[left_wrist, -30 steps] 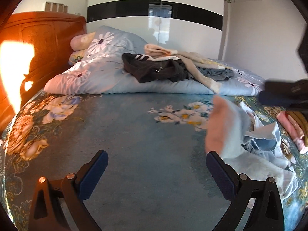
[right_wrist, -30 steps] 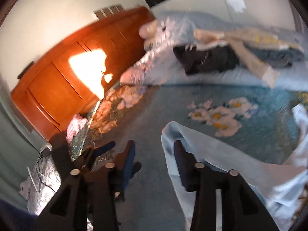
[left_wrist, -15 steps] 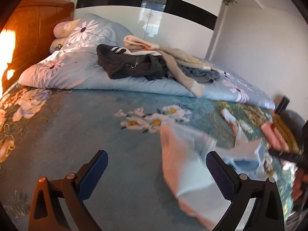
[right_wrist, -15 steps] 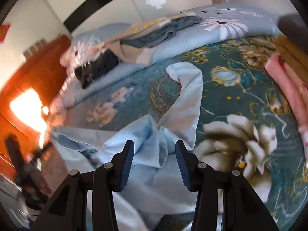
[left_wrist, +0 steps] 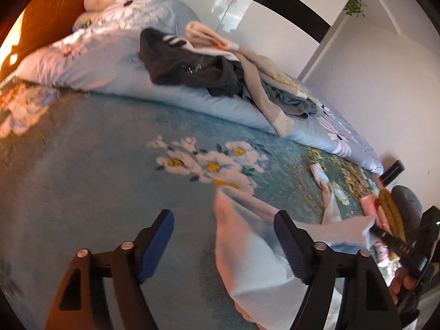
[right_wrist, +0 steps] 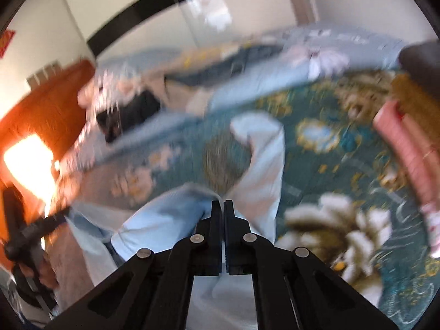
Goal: Fold clothes
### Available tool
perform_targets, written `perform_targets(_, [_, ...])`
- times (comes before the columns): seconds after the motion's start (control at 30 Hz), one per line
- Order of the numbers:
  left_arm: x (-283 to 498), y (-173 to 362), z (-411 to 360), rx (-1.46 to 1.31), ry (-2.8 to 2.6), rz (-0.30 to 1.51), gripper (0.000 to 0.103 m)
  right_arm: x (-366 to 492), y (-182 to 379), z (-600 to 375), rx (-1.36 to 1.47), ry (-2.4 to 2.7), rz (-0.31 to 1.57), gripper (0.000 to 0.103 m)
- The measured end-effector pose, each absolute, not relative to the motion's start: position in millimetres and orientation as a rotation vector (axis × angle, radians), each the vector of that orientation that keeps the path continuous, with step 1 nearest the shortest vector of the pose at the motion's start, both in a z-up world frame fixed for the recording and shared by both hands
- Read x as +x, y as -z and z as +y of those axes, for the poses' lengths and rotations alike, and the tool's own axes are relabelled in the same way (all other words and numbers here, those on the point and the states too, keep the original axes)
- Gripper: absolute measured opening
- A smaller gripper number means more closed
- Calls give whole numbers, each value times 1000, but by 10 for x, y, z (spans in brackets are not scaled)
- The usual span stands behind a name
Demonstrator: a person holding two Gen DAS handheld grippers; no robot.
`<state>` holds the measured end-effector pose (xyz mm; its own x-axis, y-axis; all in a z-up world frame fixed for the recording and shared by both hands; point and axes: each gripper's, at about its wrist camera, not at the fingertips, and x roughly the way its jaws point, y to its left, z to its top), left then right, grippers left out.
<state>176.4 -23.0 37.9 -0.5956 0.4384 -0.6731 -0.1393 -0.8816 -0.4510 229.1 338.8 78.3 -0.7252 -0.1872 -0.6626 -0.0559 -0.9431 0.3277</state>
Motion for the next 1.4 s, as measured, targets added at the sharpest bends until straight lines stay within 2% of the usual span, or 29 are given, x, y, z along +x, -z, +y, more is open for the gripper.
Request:
perform_targets(0.17, [1800, -291, 4, -1217, -2419, -460, 77, 2427, -1180, 3372, 1011, 2872, -448, 0])
perform_targets(0.27, [1749, -275, 109, -1221, -2359, -530, 77, 2520, -1385, 3345, 955, 2897, -404, 0])
perform_targets(0.37, [1736, -280, 194, -1254, -2386, -500, 77, 2584, -1470, 3356, 957, 2916, -352, 0])
perform_targets(0.6, [1683, -82, 364, -1406, -2447, -459, 77, 2480, -1037, 3504, 1095, 2784, -523, 1])
perform_targets(0.7, [1659, 19, 434, -1479, -2471, -443, 77, 2402, -830, 3489, 1179, 2771, -522, 1])
perform_targets(0.8, [1706, 50, 350, -1508, -2448, -503, 77, 2315, -644, 3510, 1251, 2737, -554, 13])
perform_targets(0.87, [1780, -1, 284, -1510, -2429, -538, 77, 2282, -545, 3530, 1272, 2725, -569, 25])
perform_targets(0.93, [1865, -103, 264, -1481, -2404, -565, 78, 2252, -473, 3555, 1284, 2718, -590, 27])
perform_targets(1.1, [1806, -176, 640, -1488, -2404, -375, 79, 2180, -397, 3591, 1283, 2701, -656, 27])
perform_targets(1.23, [1667, 43, 675, -1600, -2372, -495, 79, 2191, -372, 3568, 1298, 2700, -622, 27])
perform_targets(1.33, [1657, 87, 651, -1601, -2422, -507, 73, 2206, -326, 3588, 1307, 2689, -614, 27])
perform_targets(1.4, [1671, 94, 604, -1590, -2436, -537, 47, 2209, -300, 3602, 1302, 2674, -627, 27])
